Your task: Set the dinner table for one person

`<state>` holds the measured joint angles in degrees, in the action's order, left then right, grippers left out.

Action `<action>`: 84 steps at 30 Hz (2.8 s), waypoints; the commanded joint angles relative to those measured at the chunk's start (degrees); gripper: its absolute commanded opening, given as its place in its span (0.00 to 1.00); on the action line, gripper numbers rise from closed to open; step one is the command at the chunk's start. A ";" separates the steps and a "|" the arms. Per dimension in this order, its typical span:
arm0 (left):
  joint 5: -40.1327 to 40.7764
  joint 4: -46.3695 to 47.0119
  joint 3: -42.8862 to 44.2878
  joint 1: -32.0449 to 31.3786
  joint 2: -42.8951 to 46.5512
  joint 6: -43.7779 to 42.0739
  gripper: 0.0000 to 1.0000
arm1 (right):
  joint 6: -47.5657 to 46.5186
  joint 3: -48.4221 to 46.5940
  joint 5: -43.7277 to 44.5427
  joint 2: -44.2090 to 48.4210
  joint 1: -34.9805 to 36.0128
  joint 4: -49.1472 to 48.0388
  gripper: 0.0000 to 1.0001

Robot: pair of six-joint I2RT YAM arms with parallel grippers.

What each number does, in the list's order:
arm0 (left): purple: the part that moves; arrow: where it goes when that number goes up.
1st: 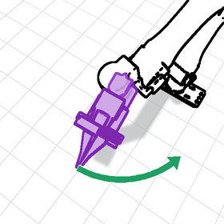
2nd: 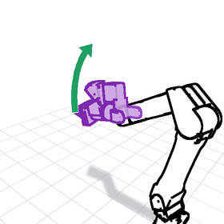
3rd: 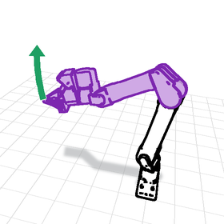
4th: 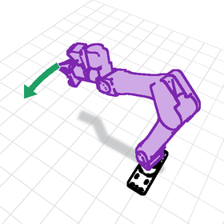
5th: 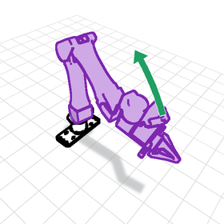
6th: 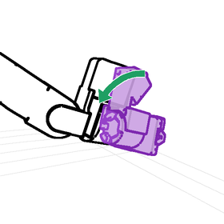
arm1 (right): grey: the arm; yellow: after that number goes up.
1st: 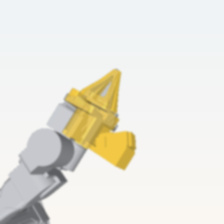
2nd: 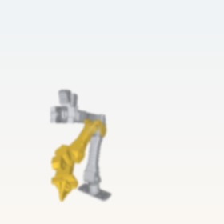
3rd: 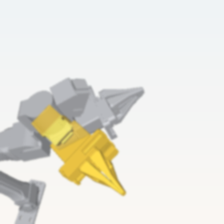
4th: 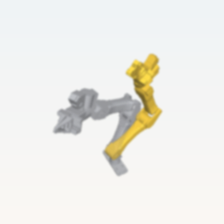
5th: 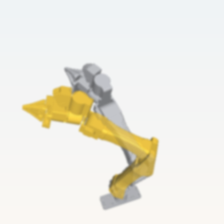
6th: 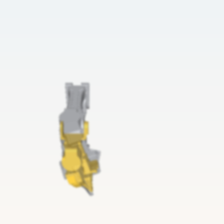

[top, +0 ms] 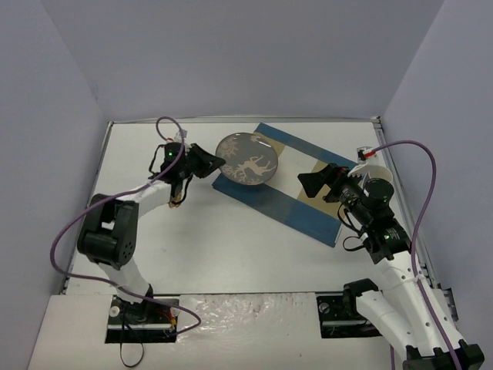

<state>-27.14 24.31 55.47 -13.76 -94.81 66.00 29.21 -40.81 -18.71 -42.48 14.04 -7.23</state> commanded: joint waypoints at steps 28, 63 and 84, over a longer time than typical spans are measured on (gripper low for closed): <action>1.58 22.72 34.89 -17.35 -32.95 7.38 0.00 | -3.64 -3.24 4.81 2.06 0.37 4.76 1.00; 0.68 22.06 28.94 -18.40 -33.77 10.08 0.00 | -3.37 -1.78 5.96 1.79 0.37 4.77 1.00; 1.61 18.01 25.56 -18.32 -31.69 8.71 0.57 | -2.39 -0.48 7.23 3.74 0.37 4.87 1.00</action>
<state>-25.46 36.89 80.75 -31.81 -132.32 74.54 26.57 -41.58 -12.81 -39.38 14.04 0.89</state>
